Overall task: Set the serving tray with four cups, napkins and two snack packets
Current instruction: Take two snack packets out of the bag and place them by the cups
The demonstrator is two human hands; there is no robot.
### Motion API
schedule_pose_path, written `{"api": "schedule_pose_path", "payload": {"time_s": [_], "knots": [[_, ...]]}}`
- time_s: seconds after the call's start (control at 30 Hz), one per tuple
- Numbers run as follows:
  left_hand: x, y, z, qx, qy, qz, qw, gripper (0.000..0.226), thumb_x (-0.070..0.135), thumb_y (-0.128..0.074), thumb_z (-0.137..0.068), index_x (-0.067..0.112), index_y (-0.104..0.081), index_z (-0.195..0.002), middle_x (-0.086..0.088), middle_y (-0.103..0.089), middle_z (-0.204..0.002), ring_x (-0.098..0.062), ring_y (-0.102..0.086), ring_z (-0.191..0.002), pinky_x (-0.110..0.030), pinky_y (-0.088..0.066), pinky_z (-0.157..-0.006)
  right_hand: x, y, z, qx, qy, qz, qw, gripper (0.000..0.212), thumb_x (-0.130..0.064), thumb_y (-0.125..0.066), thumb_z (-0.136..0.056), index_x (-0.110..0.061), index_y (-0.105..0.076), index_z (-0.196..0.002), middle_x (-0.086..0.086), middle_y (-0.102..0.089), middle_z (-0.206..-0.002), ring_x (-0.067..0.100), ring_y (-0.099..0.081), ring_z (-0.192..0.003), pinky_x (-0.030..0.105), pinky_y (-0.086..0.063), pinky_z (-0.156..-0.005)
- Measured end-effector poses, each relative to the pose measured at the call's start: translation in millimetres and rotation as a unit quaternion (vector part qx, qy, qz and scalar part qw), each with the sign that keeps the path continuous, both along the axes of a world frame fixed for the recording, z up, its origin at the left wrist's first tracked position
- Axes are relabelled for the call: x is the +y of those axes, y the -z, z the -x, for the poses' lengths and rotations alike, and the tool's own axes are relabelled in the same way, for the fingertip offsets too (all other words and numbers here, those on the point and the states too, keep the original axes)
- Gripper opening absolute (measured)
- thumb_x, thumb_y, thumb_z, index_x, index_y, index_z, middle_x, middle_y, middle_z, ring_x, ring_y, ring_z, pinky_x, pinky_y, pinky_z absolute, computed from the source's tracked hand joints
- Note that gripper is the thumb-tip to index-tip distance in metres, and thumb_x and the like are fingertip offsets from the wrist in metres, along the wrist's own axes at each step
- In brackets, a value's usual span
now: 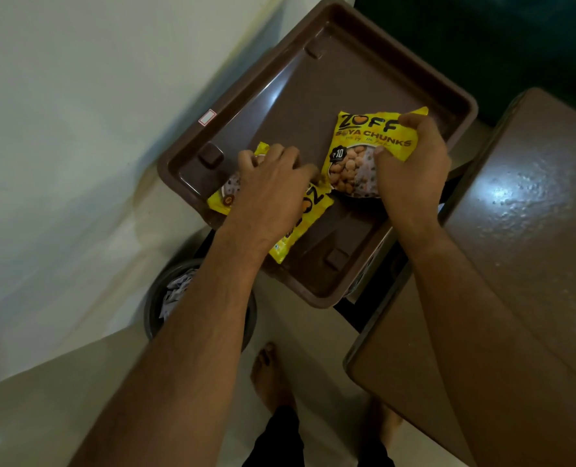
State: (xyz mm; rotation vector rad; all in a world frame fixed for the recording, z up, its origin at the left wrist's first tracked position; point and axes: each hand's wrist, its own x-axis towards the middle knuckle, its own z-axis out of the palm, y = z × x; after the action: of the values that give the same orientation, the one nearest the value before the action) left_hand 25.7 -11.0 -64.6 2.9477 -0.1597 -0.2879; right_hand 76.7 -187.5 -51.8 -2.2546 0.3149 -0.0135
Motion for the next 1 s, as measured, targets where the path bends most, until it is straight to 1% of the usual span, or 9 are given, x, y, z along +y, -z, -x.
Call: {"api": "schedule_pose_path", "payload": {"time_s": [0.13,0.27,0.37,0.5,0.6,0.7,0.83,0.9,1.0], "knots": [[-0.7,-5.1,-7.0,-0.016,-0.017,-0.049,0.999,0.038,0.028,-0.069,-0.092,0.021,-0.063,-0.129,-0.008,-0.054,-0.132,-0.031,-0.045,-0.129,-0.052,-0.033,-0.099,-4.2,-2.4,0.5,-0.005,0.010,-0.015,1.000,0.047,-0.006,-0.071,-0.089,-0.015,-0.060,-0.134,-0.002,-0.063,-0.132,0.012,-0.059,-0.124,0.030,-0.053,-0.104],[-1.9,-12.2,-12.2,-0.033,-0.029,-0.061,0.997,0.035,0.026,-0.068,-0.092,0.014,-0.063,-0.125,-0.011,-0.052,-0.132,-0.032,-0.046,-0.128,-0.055,-0.033,-0.104,-7.9,-5.4,1.3,-0.015,0.028,-0.038,0.999,0.047,-0.003,-0.073,-0.087,-0.014,-0.064,-0.131,-0.004,-0.064,-0.128,0.013,-0.061,-0.124,0.033,-0.054,-0.104],[0.5,-18.4,-16.0,-0.064,-0.083,-0.015,0.994,0.031,0.018,-0.065,-0.094,0.014,-0.060,-0.125,-0.009,-0.055,-0.127,-0.029,-0.055,-0.121,-0.056,-0.028,-0.112,-9.9,-7.5,1.8,-0.030,0.039,-0.054,0.997,0.047,0.000,-0.073,-0.086,-0.015,-0.064,-0.129,-0.008,-0.062,-0.124,0.010,-0.061,-0.123,0.028,-0.054,-0.103],[4.1,-25.6,-22.5,-0.079,-0.194,0.071,0.975,0.021,0.023,-0.059,-0.104,0.013,-0.057,-0.123,-0.001,-0.065,-0.099,-0.029,-0.067,-0.104,-0.056,-0.025,-0.117,-11.2,-8.3,1.4,-0.037,0.035,-0.082,0.995,0.049,0.005,-0.070,-0.085,-0.015,-0.063,-0.129,-0.011,-0.060,-0.120,0.004,-0.061,-0.114,0.010,-0.053,-0.090],[8.5,-21.9,-22.1,-0.043,-0.266,0.092,0.959,0.027,0.026,-0.056,-0.106,0.010,-0.056,-0.127,-0.012,-0.070,-0.115,-0.035,-0.065,-0.113,-0.050,-0.035,-0.109,-10.5,-7.9,1.6,-0.029,0.024,-0.109,0.993,0.054,0.012,-0.063,-0.085,-0.012,-0.059,-0.133,-0.002,-0.063,-0.127,0.006,-0.065,-0.114,0.014,-0.056,-0.091],[14.3,-14.3,-17.4,0.014,-0.358,0.176,0.917,0.036,0.034,-0.054,-0.106,0.005,-0.060,-0.127,-0.019,-0.068,-0.127,-0.039,-0.062,-0.121,-0.043,-0.044,-0.094,-9.3,-8.5,1.7,-0.026,0.016,-0.116,0.993,0.061,0.015,-0.059,-0.084,-0.009,-0.053,-0.139,0.000,-0.063,-0.130,0.007,-0.066,-0.113,0.020,-0.058,-0.091],[20.0,-12.0,-10.5,0.124,-0.393,0.292,0.863,0.060,0.060,-0.080,-0.081,0.014,-0.072,-0.119,-0.009,-0.076,-0.118,-0.030,-0.071,-0.113,-0.047,-0.056,-0.101,-8.5,-6.1,-0.7,-0.023,0.012,-0.134,0.991,0.068,0.016,-0.058,-0.084,-0.008,-0.042,-0.146,-0.009,-0.063,-0.120,-0.005,-0.068,-0.097,0.019,-0.058,-0.083],[25.4,-13.9,-8.8,0.164,-0.384,0.311,0.854,0.049,0.042,-0.097,-0.065,0.017,-0.079,-0.103,-0.004,-0.081,-0.102,-0.026,-0.077,-0.098,-0.048,-0.062,-0.094,-6.3,-5.2,-3.7,-0.005,0.015,-0.138,0.990,0.072,0.011,-0.062,-0.086,-0.010,-0.037,-0.149,0.001,-0.066,-0.126,0.003,-0.070,-0.102,0.029,-0.061,-0.090],[32.4,-12.4,-8.1,0.181,-0.412,0.326,0.831,0.051,0.029,-0.100,-0.047,0.014,-0.080,-0.092,-0.005,-0.082,-0.094,-0.028,-0.078,-0.091,-0.048,-0.063,-0.093,-5.2,-3.3,-7.3,0.023,0.019,-0.159,0.987,0.081,-0.007,-0.079,-0.085,-0.013,-0.032,-0.151,0.003,-0.069,-0.127,0.008,-0.072,-0.105,0.038,-0.059,-0.100]]}}
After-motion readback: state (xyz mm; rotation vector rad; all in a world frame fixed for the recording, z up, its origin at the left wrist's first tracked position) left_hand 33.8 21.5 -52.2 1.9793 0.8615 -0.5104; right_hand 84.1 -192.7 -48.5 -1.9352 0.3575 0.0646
